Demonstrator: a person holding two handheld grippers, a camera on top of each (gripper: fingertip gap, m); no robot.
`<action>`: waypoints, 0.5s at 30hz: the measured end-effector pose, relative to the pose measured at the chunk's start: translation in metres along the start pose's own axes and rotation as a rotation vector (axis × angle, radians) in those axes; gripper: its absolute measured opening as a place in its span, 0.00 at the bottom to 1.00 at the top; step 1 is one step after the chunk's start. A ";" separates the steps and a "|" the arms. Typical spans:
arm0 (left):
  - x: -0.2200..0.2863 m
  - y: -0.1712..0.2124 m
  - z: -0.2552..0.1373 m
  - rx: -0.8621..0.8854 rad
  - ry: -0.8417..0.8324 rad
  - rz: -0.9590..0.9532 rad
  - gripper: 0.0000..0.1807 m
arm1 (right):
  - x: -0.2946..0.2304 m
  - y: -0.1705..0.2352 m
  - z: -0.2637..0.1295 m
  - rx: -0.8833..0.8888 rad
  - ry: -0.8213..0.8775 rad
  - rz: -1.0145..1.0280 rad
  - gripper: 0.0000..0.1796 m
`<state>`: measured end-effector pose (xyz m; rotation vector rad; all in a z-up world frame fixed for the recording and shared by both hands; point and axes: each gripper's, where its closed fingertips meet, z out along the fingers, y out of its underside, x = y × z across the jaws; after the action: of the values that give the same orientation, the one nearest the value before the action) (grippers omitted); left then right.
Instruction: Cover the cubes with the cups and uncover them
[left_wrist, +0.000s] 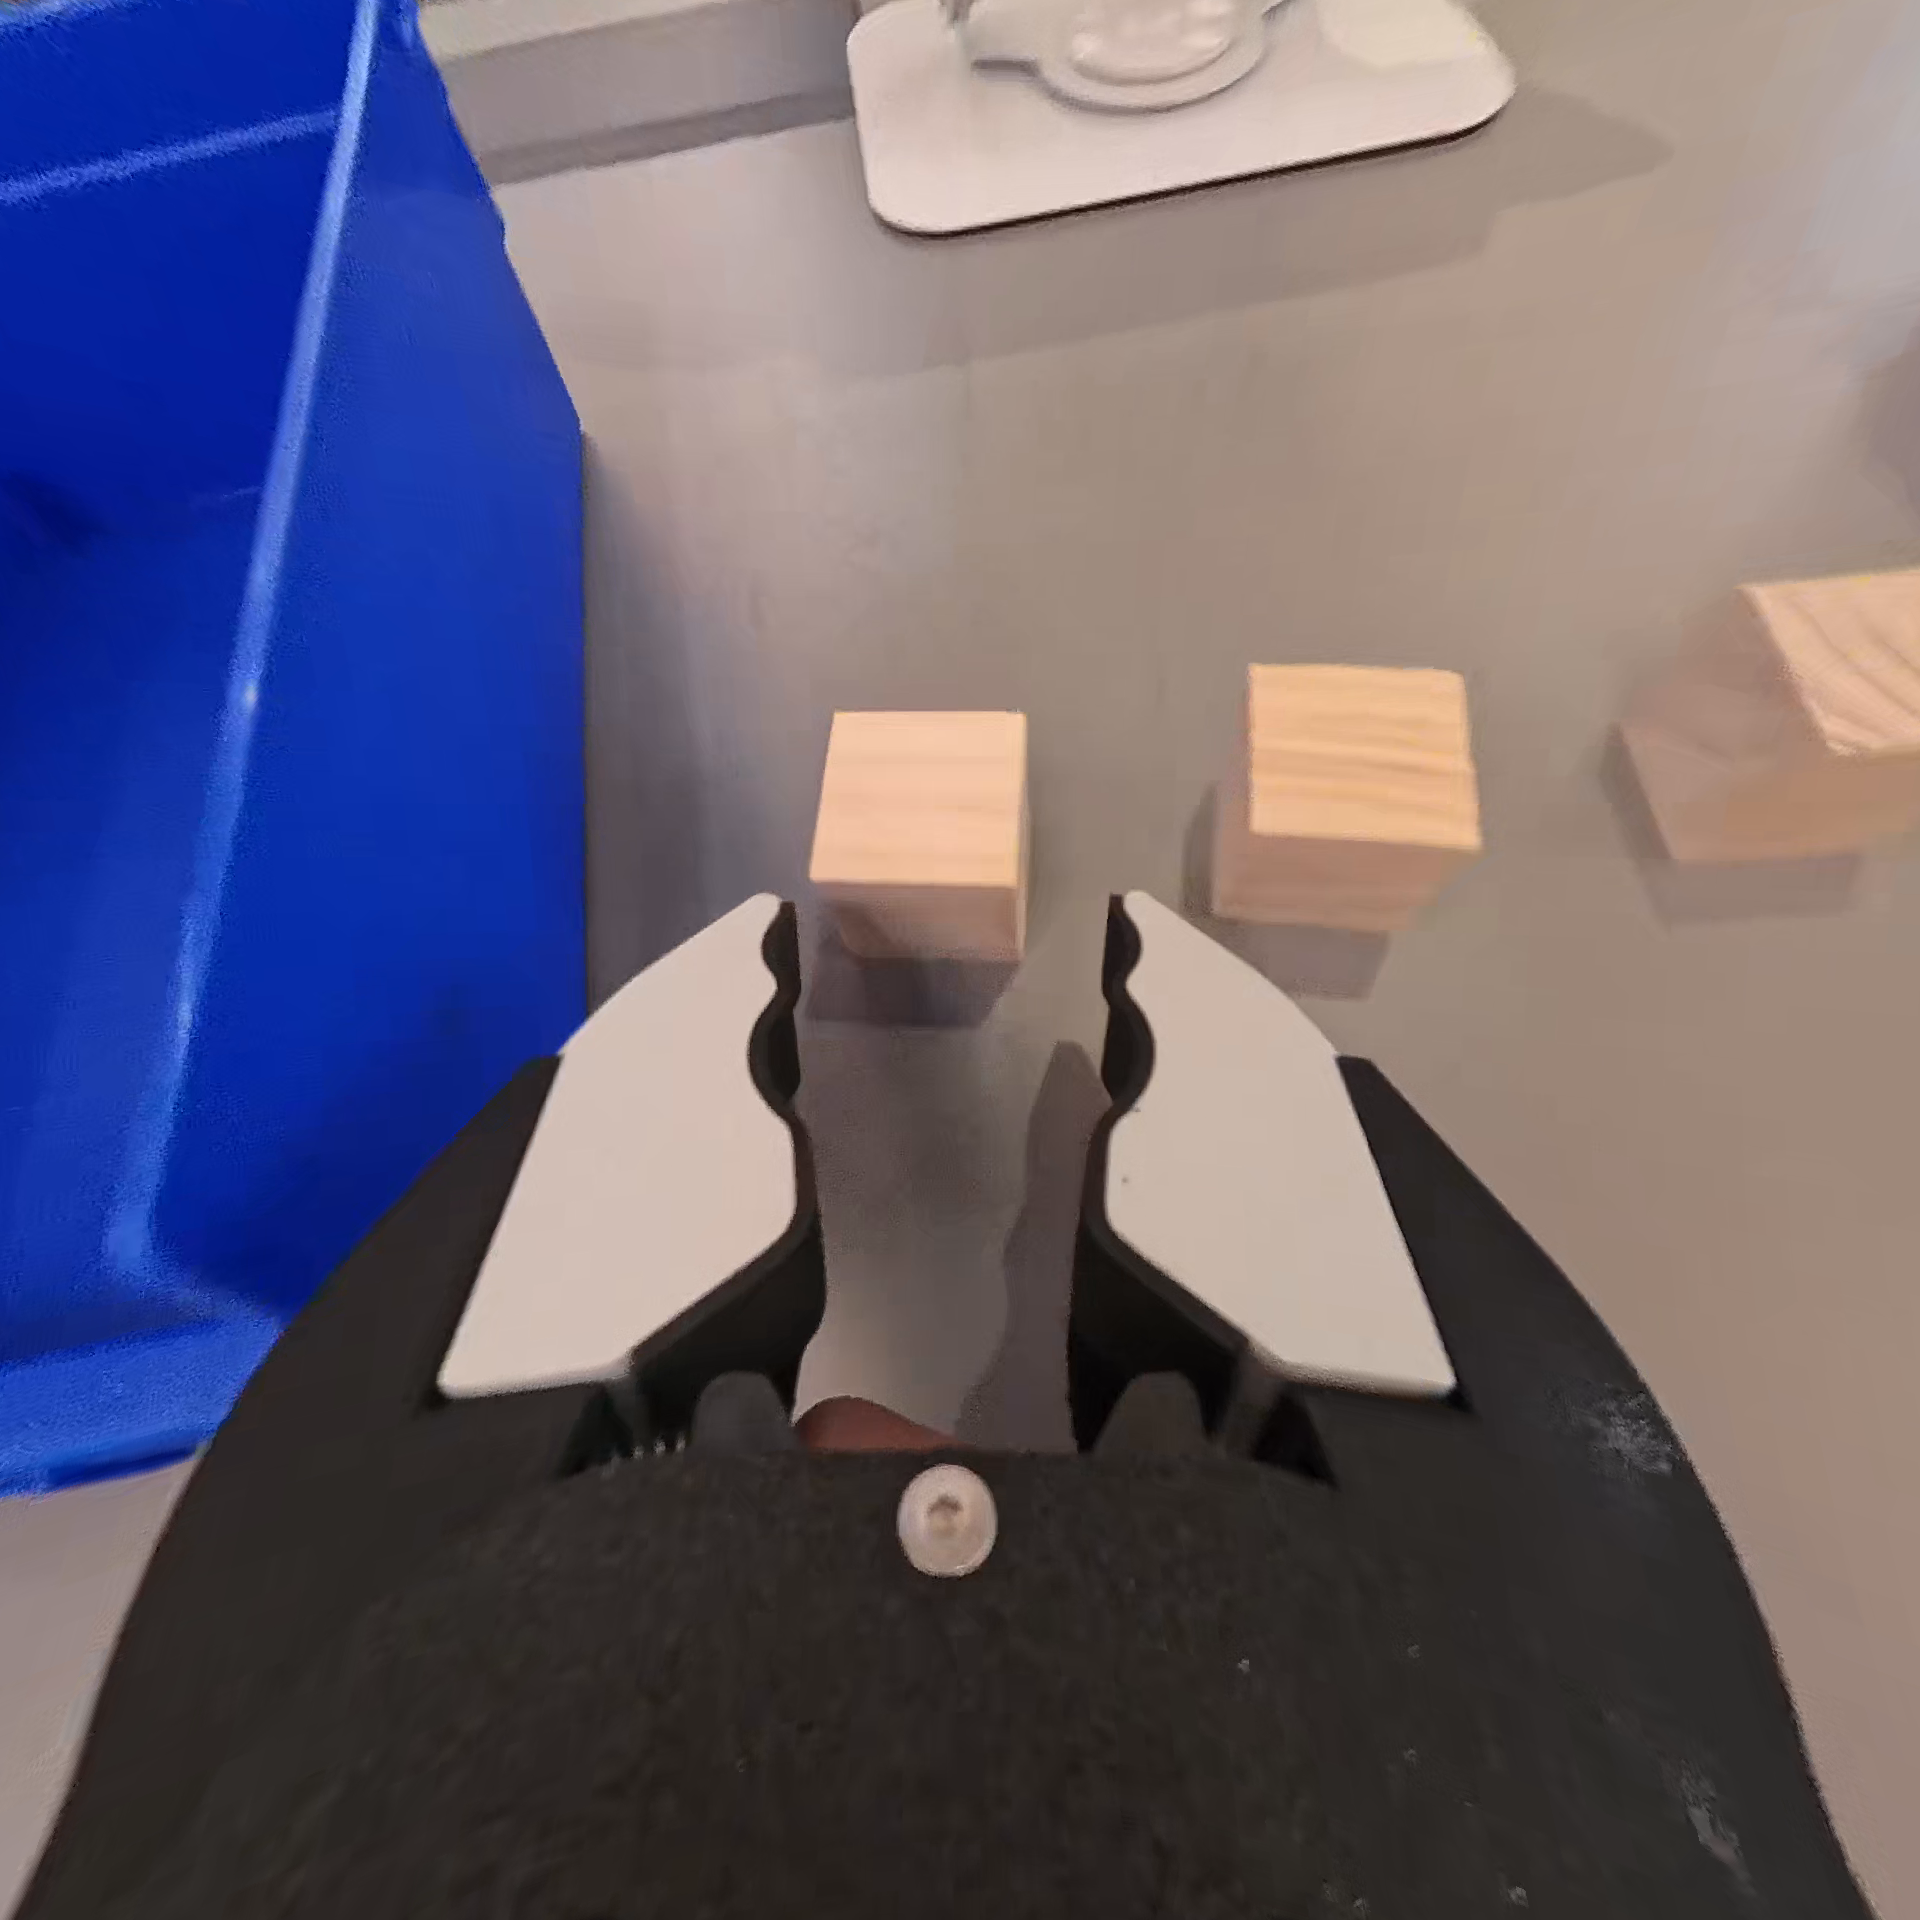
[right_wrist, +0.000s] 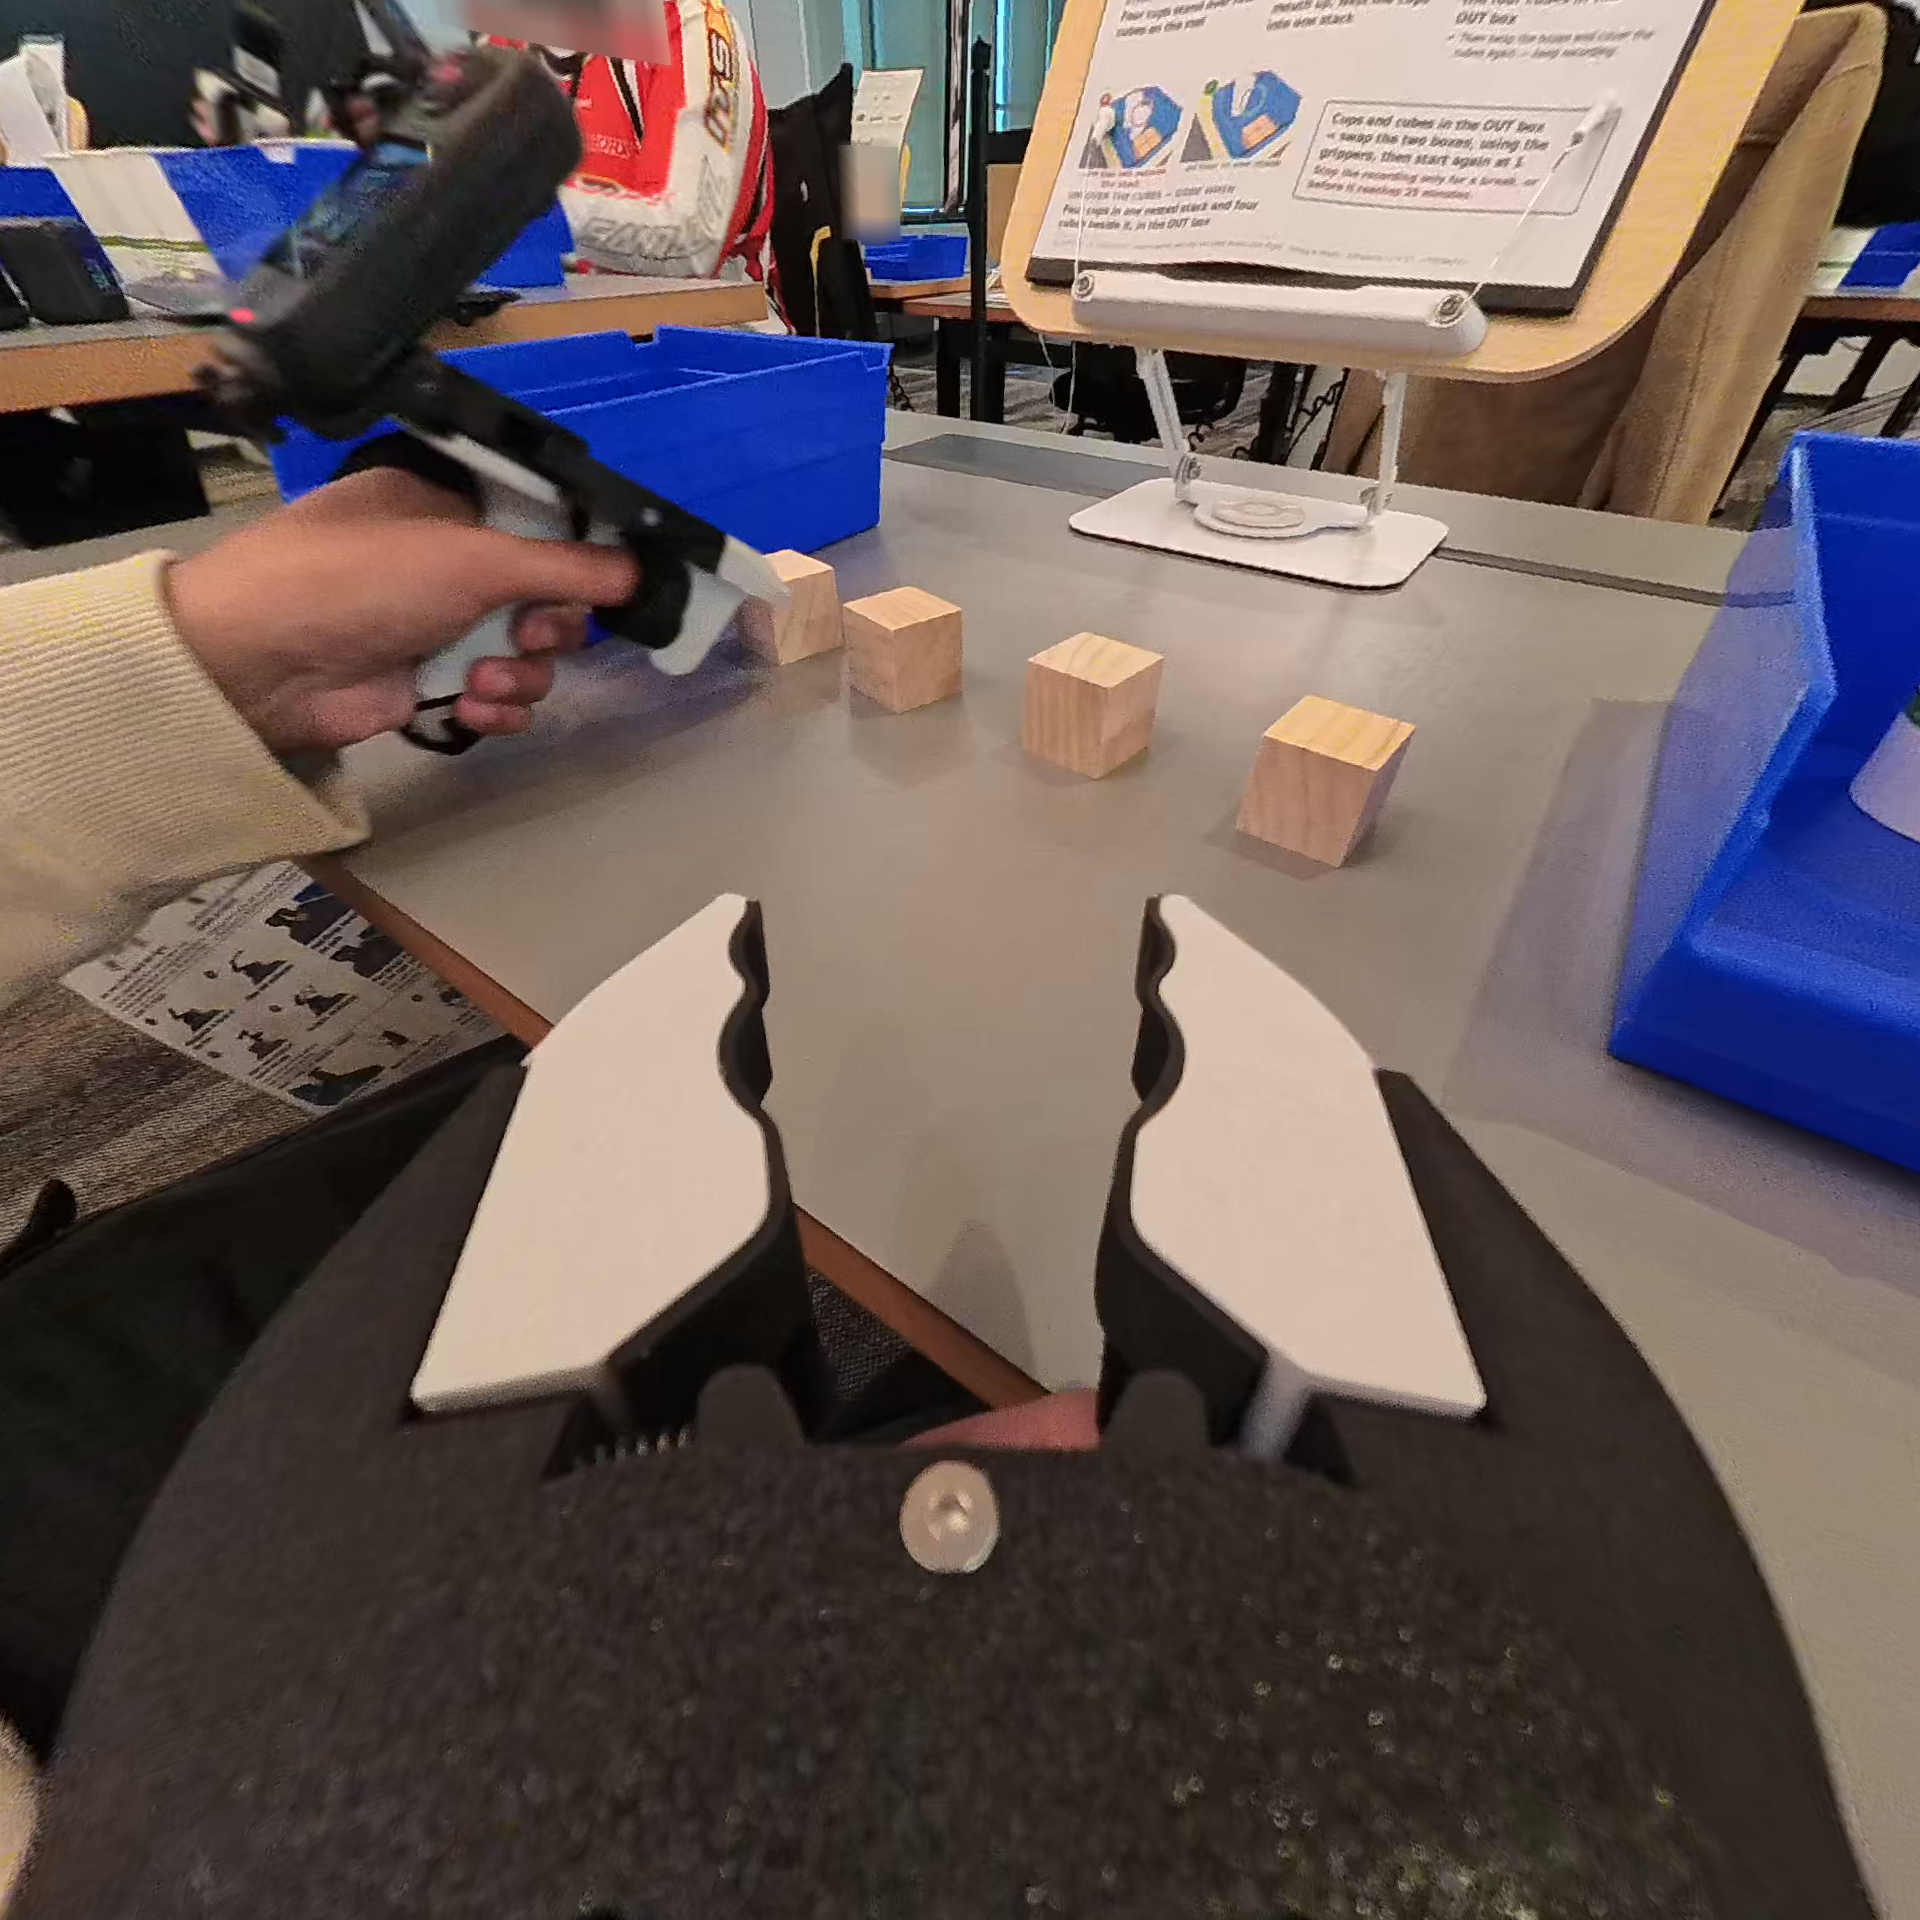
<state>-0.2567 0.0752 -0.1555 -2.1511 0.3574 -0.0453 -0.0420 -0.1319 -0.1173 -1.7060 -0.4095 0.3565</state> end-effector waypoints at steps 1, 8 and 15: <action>-0.003 0.000 0.008 -0.036 -0.012 -0.018 0.31 | 0.000 0.001 0.001 -0.002 -0.007 0.009 0.38; 0.002 0.015 0.038 -0.173 0.042 -0.020 0.25 | 0.005 0.005 0.001 -0.015 -0.033 0.055 0.37; 0.046 0.031 -0.032 -0.093 0.395 0.197 0.25 | 0.013 0.002 -0.005 -0.033 -0.050 0.045 0.35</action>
<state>-0.2254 0.0203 -0.1672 -2.1823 0.8112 -0.3506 -0.0284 -0.1305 -0.1189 -1.7433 -0.4155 0.4281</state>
